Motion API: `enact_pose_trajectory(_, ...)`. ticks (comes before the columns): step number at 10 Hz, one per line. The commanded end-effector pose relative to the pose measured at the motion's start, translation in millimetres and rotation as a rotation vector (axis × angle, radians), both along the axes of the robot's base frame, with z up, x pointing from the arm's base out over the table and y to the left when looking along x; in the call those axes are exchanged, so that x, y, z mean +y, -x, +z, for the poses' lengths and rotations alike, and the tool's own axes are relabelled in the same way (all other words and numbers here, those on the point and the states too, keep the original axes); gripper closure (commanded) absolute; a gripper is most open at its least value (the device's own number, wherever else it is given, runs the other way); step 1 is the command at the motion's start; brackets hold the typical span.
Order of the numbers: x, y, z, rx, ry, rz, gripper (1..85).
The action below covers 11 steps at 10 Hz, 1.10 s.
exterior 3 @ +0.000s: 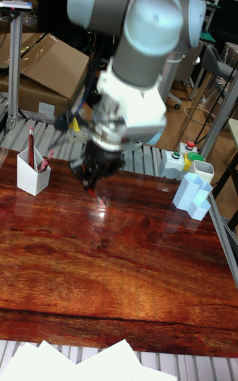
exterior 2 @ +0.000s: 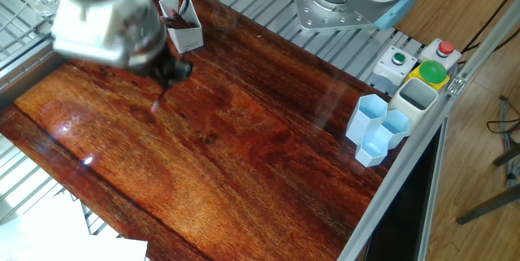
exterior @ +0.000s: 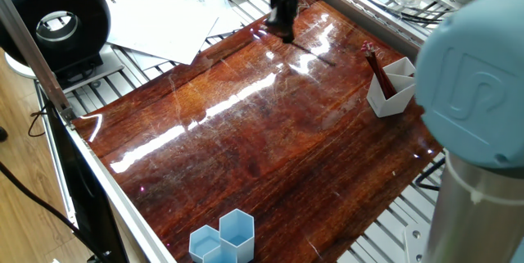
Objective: Put the pen into the pen holder
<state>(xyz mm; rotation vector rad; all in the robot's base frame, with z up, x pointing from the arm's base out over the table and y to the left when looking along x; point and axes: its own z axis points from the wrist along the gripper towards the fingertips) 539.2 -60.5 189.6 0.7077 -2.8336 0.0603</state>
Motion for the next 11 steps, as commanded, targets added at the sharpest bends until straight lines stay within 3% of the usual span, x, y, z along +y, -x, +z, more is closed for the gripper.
enact_pose_trajectory(1,-31.2,36.5,55.5,0.033,-0.006,0.061,84.7)
enact_pose_trajectory(3,-42.6,51.0,74.3,0.054,-0.014,0.067,84.7)
enact_pose_trajectory(5,-37.3,46.9,72.8,0.034,-0.025,0.029,84.7)
enact_pose_trajectory(7,-22.2,35.8,69.7,-0.017,-0.063,-0.076,84.7)
enact_pose_trajectory(9,-30.9,7.2,66.1,-0.133,-0.025,-0.126,84.7)
enact_pose_trajectory(10,-32.5,-0.8,65.7,-0.164,-0.02,-0.133,84.7)
enact_pose_trajectory(11,-33.7,13.3,74.2,-0.131,-0.033,-0.104,84.7)
